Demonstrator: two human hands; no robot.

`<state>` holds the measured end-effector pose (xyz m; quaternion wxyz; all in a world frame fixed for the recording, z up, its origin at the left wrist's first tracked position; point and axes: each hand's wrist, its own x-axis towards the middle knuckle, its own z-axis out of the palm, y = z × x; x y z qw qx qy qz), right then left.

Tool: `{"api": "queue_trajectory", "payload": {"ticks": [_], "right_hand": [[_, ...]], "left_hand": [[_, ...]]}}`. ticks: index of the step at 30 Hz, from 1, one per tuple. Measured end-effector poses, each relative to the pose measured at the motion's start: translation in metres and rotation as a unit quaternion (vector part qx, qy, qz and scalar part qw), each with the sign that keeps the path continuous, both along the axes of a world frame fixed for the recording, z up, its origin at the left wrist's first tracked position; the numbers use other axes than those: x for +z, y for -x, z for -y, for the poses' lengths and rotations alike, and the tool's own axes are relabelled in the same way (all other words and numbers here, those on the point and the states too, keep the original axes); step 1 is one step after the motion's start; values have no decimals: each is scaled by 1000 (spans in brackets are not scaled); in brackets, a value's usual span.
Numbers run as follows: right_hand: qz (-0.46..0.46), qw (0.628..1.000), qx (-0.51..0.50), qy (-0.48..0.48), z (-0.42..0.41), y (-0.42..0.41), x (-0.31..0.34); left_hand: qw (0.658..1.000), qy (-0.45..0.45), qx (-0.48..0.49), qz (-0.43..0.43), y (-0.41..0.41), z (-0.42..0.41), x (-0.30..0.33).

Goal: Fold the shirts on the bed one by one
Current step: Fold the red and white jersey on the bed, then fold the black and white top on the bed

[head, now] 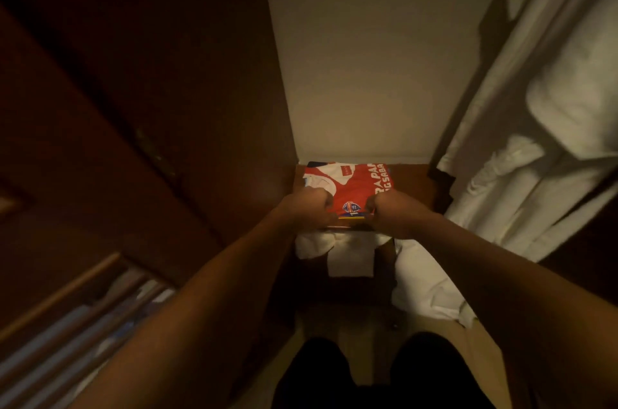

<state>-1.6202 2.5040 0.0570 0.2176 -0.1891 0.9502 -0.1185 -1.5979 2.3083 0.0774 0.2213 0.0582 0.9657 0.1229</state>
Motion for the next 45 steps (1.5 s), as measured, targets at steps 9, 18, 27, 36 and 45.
{"api": "queue_trajectory", "payload": {"ticks": [9, 18, 27, 36, 45], "right_hand": [[5, 998, -9, 69, 4, -97, 88], [31, 993, 100, 63, 6, -182, 101], [77, 977, 191, 50, 51, -268, 82], [100, 925, 365, 9, 198, -364, 71], [87, 854, 511, -42, 388, -475, 66]], "left_hand": [[998, -43, 46, 23, -105, 10, 81], [960, -152, 233, -5, -241, 19, 75], [933, -91, 338, 82, -395, 34, 40], [867, -129, 480, 32, -545, 114, 26], [757, -178, 627, 49, -676, 258, 27]]}}
